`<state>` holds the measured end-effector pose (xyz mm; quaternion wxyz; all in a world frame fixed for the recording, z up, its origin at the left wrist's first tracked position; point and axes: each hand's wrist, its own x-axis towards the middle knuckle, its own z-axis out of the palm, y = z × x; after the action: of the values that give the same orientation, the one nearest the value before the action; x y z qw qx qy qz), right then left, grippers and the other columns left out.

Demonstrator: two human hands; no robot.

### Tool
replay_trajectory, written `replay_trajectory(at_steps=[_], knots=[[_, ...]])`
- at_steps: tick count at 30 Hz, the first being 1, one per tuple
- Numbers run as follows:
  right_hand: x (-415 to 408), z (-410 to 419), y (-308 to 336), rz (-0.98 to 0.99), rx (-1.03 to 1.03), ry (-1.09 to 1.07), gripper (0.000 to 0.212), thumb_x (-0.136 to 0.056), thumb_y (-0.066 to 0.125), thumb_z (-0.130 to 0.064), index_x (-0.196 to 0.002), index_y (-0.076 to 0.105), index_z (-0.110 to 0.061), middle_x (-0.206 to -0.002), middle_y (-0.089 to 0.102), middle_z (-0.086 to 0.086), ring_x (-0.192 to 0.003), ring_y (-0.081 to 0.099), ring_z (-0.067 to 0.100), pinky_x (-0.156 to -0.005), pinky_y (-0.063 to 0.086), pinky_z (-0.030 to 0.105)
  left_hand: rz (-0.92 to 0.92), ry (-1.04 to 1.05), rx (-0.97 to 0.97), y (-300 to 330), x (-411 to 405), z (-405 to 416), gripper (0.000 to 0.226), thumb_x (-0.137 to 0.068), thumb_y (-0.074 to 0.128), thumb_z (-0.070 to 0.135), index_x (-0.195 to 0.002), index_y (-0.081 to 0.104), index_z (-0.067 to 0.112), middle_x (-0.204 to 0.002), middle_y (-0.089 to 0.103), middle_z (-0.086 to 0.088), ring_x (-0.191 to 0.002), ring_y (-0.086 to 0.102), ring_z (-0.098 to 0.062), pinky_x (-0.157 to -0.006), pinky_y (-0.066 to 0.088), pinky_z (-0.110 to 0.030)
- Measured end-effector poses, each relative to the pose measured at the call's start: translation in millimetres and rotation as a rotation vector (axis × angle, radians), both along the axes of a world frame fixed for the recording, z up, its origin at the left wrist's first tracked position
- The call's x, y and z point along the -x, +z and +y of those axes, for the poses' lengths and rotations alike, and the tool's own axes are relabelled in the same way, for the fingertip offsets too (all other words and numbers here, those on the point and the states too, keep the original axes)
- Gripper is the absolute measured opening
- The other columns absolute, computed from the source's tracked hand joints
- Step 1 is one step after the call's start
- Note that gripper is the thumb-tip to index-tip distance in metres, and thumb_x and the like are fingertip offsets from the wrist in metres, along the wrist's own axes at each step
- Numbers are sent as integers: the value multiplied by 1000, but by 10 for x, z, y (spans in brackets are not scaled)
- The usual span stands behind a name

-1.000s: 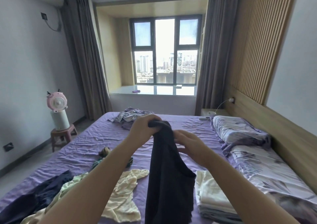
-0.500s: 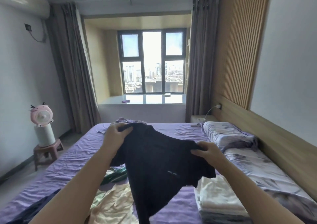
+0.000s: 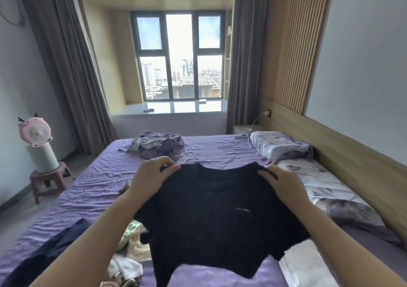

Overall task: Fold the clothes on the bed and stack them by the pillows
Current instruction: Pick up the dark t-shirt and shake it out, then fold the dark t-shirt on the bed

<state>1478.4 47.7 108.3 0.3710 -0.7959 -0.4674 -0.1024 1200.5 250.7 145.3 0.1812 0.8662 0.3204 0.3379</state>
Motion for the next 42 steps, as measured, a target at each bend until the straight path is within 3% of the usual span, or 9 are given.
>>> replay_trajectory(at_steps=[3,7,14,17,22,28,33,37,42], knots=[[90,-123,-129,-11,81,45,21,-88,61,-37,-85,67,-17,-70,62,-2,-73,62,25,-66,40,31,52,-34,-10,-148,106,-72,16,-85,68,36,-80,68,20,-73,64,8,-72,57,-9,-62,32,-11],[109,-200,-269,40,186,86,23,-87,61,-38,-89,68,-15,-79,68,4,-78,63,22,-76,46,39,133,-84,62,-299,179,-57,14,-87,65,37,-81,66,24,-78,65,7,-75,57,-9,-62,34,-13],[-140,82,-550,84,272,176,21,-86,66,-32,-87,71,-12,-82,69,0,-78,60,13,-74,41,27,216,-88,198,-703,-49,204,14,-86,68,33,-80,66,20,-77,65,2,-75,58,-13,-66,38,-18],[-297,363,-995,167,424,229,21,-91,59,-27,-90,67,-8,-86,68,5,-84,62,20,-75,41,28,301,-46,237,-1203,-235,308,12,-87,66,29,-84,64,18,-83,64,1,-83,59,-18,-76,43,-30],[-552,701,-2108,241,679,266,14,-97,43,-27,-101,56,-24,-97,66,-2,-91,63,21,-75,44,33,505,42,381,-2317,-529,455,4,-89,59,18,-89,57,21,-95,63,1,-90,57,-19,-72,36,-27],[-865,970,-3078,289,877,252,20,-100,32,-37,-113,46,-34,-106,67,3,-93,62,27,-73,44,35,610,194,514,-3348,-743,643,10,-93,48,26,-100,54,21,-104,65,-3,-98,60,-26,-80,46,-35],[-1052,1327,-3519,249,814,242,21,-98,36,-38,-114,48,-34,-105,67,-4,-94,63,24,-72,45,35,586,334,325,-3776,-971,856,18,-97,43,32,-106,54,22,-105,61,-3,-93,62,-31,-66,39,-35],[-1169,1607,-3806,271,685,214,13,-95,44,-32,-106,52,-34,-102,64,-11,-89,63,22,-66,42,34,666,348,215,-3968,-1109,1082,23,-97,46,30,-111,57,16,-102,59,-8,-82,64,-36,-60,48,-41],[-1451,2028,-4100,135,755,202,21,-98,40,-40,-109,53,-28,-104,64,-8,-90,63,25,-66,41,34,730,246,-20,-4072,-1264,1507,24,-67,85,16,-75,65,5,-62,57,-11,-40,56,-31,-34,42,-30]])
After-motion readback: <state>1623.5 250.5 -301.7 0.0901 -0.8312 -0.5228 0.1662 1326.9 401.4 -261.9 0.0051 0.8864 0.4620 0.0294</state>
